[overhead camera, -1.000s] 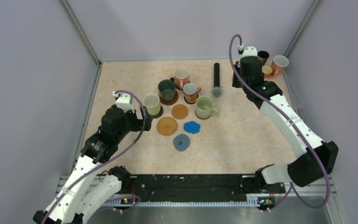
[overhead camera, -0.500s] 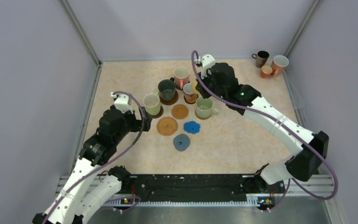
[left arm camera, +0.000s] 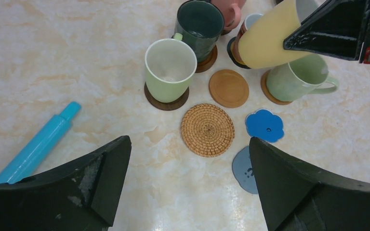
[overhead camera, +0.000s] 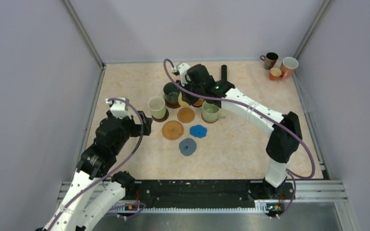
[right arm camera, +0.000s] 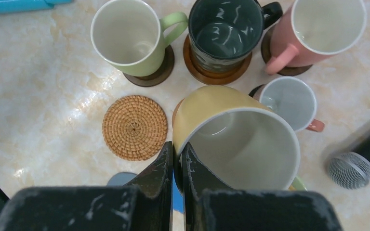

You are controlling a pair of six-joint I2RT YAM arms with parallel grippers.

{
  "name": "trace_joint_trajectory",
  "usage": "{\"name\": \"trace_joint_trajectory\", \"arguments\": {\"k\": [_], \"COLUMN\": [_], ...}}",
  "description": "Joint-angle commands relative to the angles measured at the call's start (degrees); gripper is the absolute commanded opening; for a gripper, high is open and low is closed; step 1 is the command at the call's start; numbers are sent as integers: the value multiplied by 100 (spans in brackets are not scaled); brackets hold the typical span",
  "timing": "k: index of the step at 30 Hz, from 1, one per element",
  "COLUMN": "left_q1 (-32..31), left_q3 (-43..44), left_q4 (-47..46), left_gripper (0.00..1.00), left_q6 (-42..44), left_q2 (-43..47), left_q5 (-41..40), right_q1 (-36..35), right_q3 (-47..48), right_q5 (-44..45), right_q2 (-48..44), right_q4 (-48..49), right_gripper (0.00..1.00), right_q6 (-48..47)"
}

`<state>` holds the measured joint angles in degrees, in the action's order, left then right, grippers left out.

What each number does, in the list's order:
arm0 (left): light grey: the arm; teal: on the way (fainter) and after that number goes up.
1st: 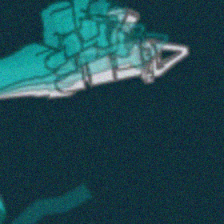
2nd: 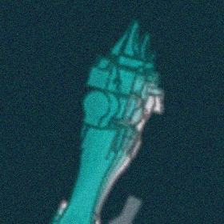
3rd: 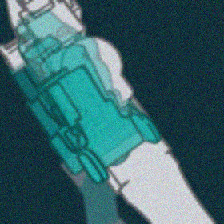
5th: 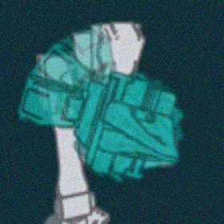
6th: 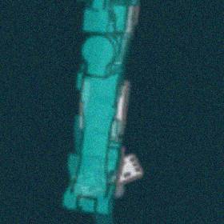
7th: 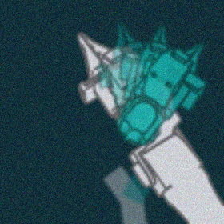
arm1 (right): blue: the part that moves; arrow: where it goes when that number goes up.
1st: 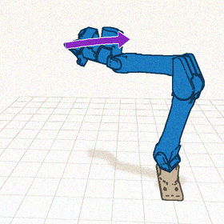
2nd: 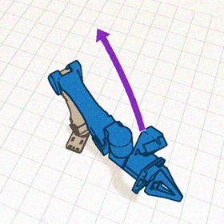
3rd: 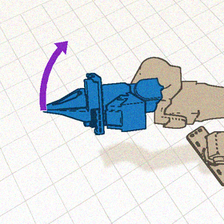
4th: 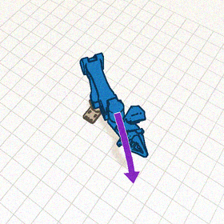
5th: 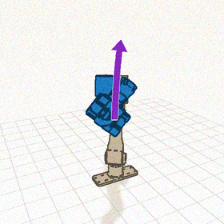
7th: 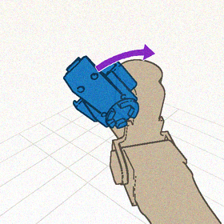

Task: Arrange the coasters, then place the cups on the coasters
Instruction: Place the cup on the coaster.

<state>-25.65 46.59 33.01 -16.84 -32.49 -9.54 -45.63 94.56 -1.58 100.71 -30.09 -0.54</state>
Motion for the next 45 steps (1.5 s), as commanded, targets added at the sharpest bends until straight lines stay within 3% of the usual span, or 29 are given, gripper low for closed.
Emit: {"name": "trace_joint_trajectory", "arguments": {"k": [1,10,27,45], "left_q1": [-7,-5,-9,-7], "left_q3": [188,397,386,352], "left_q4": [-82,305,282,241], "left_gripper": [98,98,98,98], "left_q6": [-100,-450,-452,-451], "left_q2": [93,358,354,340], "left_q5": [-584,-1558,-1609,-1540], "right_q1": [-148,-327,-447,-470], "right_q3": [874,1362,2155,2357], "right_q5": [-79,496,660,734], "right_q2": [375,1100,2060,2395], "right_q4": [36,-499,-1238,-1468], "right_gripper": [0,0,0,0], "right_q6": [-153,-69,-125,-140]}}
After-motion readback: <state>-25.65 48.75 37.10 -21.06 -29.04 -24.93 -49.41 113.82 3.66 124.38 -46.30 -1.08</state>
